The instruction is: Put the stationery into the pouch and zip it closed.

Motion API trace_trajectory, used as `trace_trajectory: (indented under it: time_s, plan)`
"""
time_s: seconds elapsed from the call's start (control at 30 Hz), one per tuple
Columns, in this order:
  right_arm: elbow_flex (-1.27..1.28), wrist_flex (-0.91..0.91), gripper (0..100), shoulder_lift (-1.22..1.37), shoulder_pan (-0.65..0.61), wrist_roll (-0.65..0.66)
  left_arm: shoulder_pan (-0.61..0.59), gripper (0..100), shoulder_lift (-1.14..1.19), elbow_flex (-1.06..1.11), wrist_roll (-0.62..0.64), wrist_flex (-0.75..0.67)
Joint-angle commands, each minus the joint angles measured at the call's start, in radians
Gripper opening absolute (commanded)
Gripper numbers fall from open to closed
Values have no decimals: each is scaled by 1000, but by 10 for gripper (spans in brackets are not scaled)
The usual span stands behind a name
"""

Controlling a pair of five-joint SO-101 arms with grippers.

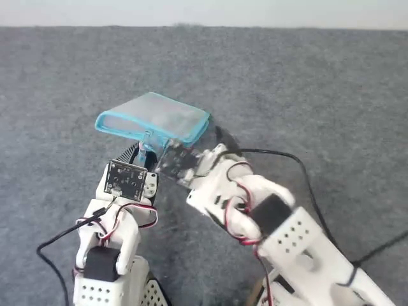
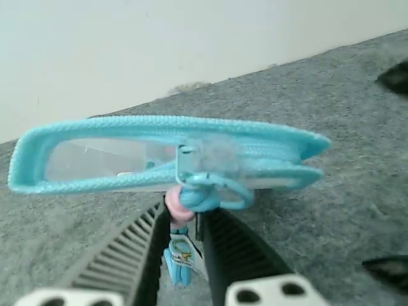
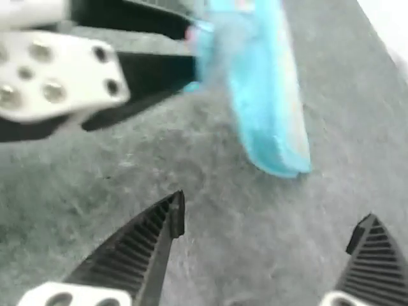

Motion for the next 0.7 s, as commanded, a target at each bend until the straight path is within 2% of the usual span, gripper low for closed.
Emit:
trace_trajectory:
  time_s: [0.0,0.2,0.47,0.67]
  plan:
    - [-117,-45,392,88,-12,29,0,10,-15,-54,-3,-11]
    - [-255,-45,392,185,-42,40,0,10,-14,-54,-3,-9]
    - [-307,-64,389,234,-47,78,5,11,-14,-53,-3,-9]
    - [-304,-125,312,297,-28,81,6,11,-14,-53,-3,3]
